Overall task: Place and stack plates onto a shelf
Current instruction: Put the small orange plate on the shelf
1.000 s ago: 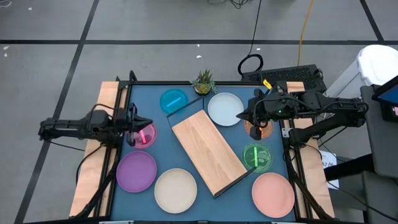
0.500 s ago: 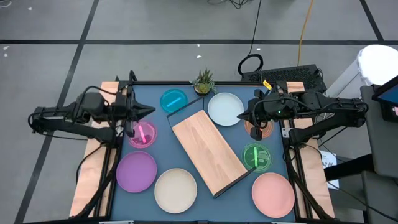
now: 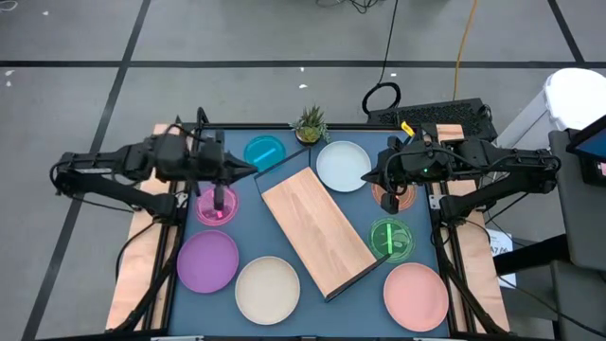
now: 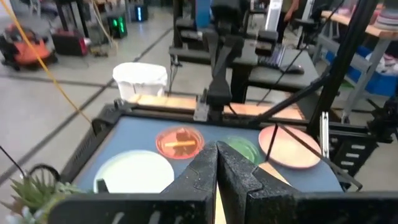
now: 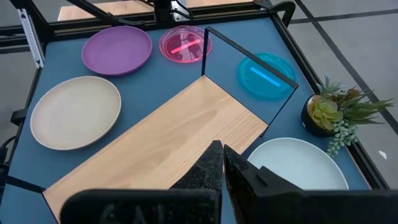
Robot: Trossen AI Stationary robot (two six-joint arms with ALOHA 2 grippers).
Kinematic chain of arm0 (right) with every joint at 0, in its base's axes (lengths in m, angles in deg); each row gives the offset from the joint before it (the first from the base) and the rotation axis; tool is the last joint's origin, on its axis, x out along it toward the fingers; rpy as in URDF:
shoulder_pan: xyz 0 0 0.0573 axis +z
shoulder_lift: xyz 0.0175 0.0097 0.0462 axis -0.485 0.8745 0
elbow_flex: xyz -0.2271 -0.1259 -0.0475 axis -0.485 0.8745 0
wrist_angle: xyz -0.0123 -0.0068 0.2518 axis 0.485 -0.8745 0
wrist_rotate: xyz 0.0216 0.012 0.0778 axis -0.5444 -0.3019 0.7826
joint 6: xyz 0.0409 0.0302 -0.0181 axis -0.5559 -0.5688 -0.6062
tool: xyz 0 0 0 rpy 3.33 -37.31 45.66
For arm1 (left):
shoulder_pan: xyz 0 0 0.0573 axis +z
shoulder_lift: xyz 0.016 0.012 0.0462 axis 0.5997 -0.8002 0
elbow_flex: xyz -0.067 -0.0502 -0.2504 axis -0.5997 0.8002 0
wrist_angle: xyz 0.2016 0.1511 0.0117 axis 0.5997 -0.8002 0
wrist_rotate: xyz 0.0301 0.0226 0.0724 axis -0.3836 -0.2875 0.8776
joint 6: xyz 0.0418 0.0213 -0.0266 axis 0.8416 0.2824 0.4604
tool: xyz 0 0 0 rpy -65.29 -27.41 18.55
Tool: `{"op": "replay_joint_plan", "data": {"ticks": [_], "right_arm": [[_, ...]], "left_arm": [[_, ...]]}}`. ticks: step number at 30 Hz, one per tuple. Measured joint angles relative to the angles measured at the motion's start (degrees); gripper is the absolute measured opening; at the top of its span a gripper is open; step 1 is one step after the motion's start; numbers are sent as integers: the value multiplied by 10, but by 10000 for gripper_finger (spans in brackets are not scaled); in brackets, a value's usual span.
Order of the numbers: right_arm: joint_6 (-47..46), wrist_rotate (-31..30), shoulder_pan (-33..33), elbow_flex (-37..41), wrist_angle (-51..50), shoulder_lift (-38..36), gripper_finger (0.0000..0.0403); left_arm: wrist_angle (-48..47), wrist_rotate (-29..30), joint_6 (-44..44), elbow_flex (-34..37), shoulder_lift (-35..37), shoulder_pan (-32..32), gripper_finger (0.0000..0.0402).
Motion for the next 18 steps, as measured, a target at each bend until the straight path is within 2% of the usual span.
{"op": "replay_joint_plan", "data": {"ticks": [4,8,18], "right_arm": [[-5,0,0,0,0,0,0],[-30,0,0,6,1,0,0],[-62,0,-6,103,39,0,0]], "left_arm": [[1,0,-39,0,-22,-2,12],[4,0,-150,0,-38,1,12],[-20,2,-172,0,-65,0,12]]}}
